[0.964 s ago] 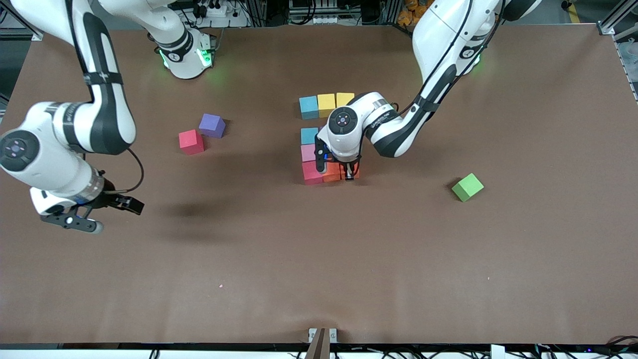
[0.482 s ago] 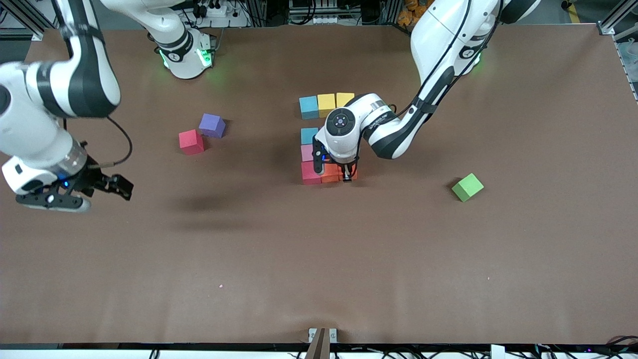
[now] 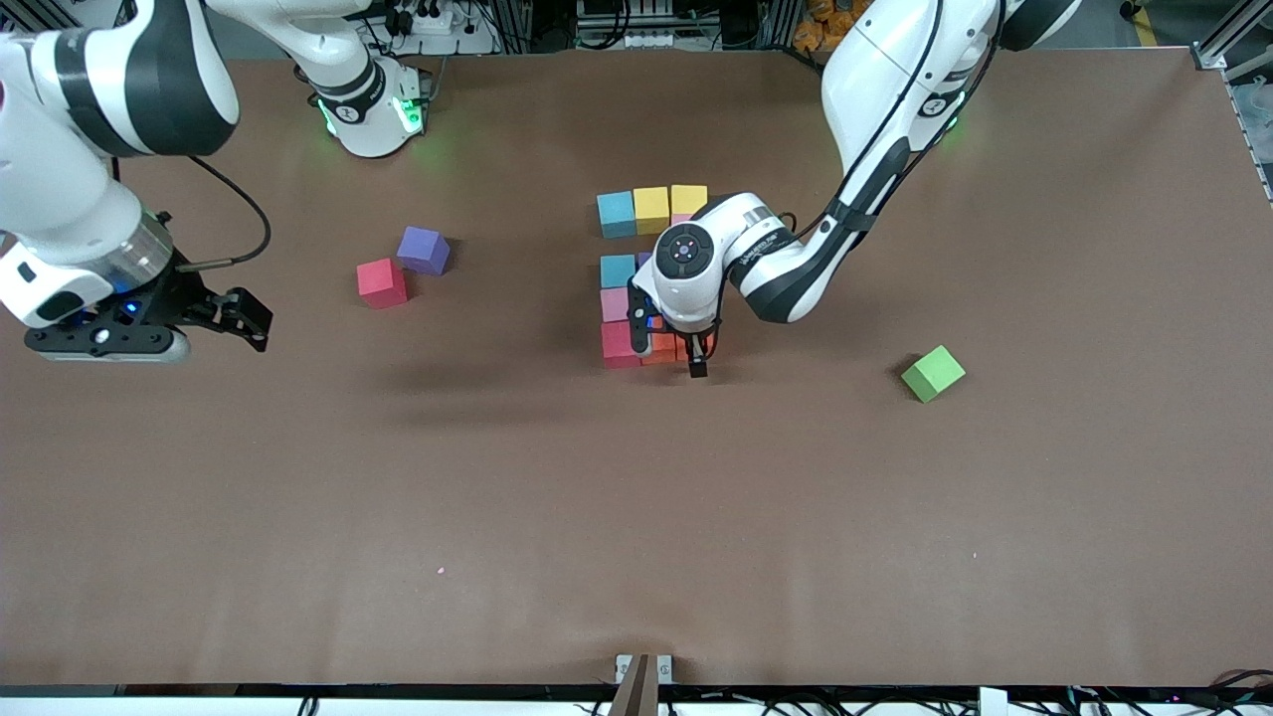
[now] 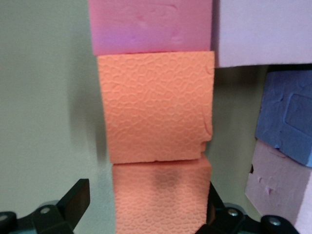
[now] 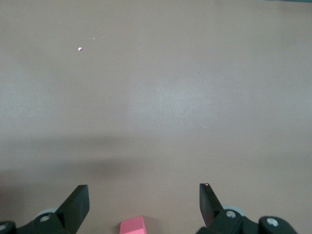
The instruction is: Form number 2 with 11 blocks
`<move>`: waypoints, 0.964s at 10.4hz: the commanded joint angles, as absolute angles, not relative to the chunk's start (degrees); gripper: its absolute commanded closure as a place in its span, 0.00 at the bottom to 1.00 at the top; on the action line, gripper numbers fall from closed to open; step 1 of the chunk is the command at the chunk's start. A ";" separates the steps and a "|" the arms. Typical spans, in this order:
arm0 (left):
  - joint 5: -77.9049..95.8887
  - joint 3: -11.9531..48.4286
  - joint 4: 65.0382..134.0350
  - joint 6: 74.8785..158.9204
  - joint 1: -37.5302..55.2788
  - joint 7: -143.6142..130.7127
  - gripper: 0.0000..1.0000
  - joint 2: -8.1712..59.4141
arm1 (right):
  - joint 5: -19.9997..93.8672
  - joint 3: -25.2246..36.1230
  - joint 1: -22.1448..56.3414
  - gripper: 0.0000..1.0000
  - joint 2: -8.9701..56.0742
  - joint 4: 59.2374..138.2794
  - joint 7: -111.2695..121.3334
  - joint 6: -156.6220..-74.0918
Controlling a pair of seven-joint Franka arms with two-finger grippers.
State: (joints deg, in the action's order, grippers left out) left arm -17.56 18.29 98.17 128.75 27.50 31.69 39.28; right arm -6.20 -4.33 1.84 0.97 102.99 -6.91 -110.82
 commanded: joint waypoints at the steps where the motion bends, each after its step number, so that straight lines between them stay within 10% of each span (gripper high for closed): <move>1: -18.38 18.54 97.56 124.29 27.51 31.64 0.00 36.14 | -7.21 -5.19 -0.44 0.00 1.75 97.66 -5.10 -108.29; 10: -16.26 17.06 89.93 108.30 23.38 31.46 0.00 27.08 | -2.90 -3.43 -2.90 0.00 3.43 83.94 2.98 -92.46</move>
